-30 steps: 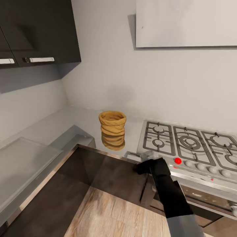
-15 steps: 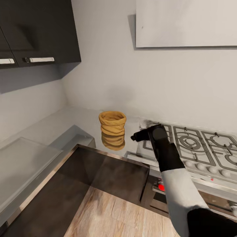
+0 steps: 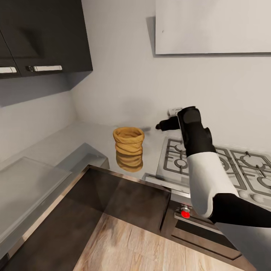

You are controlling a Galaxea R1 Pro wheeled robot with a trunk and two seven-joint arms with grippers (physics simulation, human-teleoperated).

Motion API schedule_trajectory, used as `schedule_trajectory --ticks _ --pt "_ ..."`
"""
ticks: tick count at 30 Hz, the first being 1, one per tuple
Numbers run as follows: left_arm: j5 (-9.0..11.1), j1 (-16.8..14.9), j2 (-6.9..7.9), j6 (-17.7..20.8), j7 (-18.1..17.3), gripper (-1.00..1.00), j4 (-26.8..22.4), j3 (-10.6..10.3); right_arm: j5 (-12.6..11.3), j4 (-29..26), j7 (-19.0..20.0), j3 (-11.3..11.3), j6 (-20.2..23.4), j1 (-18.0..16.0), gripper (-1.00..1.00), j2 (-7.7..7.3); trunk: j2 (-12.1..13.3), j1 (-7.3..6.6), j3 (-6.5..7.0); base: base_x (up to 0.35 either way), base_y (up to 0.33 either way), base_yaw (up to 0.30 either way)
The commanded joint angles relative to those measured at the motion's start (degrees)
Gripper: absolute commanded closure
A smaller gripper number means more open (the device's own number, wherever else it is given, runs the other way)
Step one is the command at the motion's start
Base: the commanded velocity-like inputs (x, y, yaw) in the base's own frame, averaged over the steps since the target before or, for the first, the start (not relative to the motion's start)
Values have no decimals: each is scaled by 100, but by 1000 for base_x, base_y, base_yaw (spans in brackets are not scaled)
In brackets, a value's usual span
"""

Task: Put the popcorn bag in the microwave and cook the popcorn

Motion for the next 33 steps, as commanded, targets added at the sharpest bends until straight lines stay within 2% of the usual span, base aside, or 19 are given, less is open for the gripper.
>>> schedule_trajectory --ticks 1,17,30,33 --pt "26 -2 -1 -13 5 -100 -2 -3 59 -83 57 -16 11 -7 -100 7 -6 1 -7 0 0 0" --pt "43 -2 7 -10 0 -100 -2 31 68 -173 0 1 11 -10 -100 7 -6 1 -7 9 0 0" --pt "44 -1 16 -14 1 -100 -2 31 80 -158 -30 2 11 -10 -100 7 -6 1 -7 303 0 22" --pt "40 -1 16 -14 4 -100 -2 31 78 72 -52 2 11 -10 -100 7 -6 1 -7 304 0 224"
